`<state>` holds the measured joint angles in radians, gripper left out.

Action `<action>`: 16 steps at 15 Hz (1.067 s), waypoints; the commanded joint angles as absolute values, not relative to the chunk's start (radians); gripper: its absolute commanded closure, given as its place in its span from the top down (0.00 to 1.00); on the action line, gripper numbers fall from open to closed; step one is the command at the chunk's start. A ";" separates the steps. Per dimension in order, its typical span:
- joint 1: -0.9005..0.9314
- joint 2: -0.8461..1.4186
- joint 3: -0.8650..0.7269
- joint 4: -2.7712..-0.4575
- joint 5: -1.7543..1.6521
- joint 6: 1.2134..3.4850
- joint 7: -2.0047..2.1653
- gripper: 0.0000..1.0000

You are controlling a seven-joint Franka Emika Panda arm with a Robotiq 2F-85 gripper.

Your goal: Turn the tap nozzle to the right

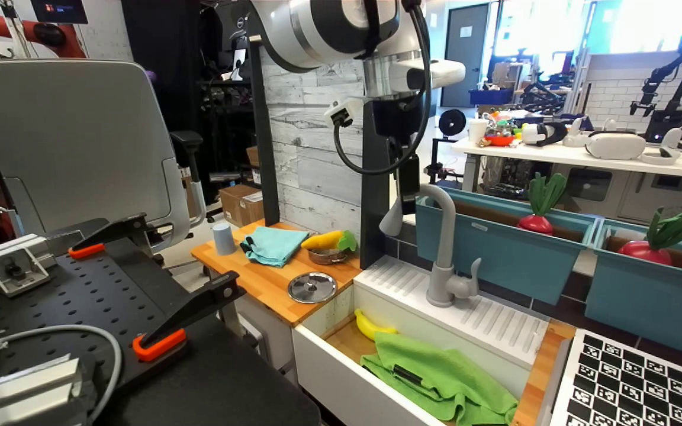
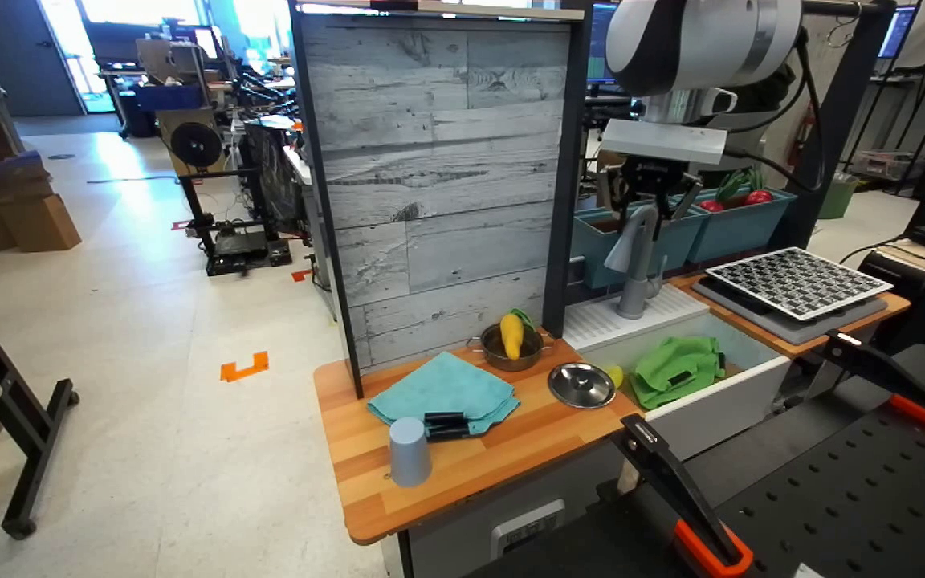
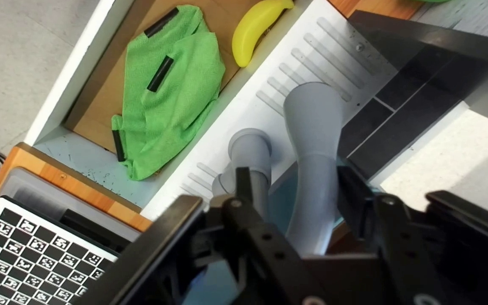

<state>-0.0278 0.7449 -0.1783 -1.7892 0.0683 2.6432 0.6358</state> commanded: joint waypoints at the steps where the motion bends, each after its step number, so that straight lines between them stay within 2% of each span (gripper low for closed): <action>1: -0.006 0.782 -0.203 -1.746 0.089 2.650 0.644 0.23; 2: -0.007 0.785 -0.202 -1.742 0.089 2.649 0.642 0.14; 4: -0.010 0.782 -0.194 -1.747 0.089 2.648 0.626 0.04; 5: -0.005 0.779 -0.196 -1.755 0.085 2.652 0.626 0.06; 16: -0.032 0.743 -0.206 -1.839 0.062 2.697 0.499 0.06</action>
<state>-0.0231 0.7543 -0.1829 -1.7893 0.0690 2.6540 0.5779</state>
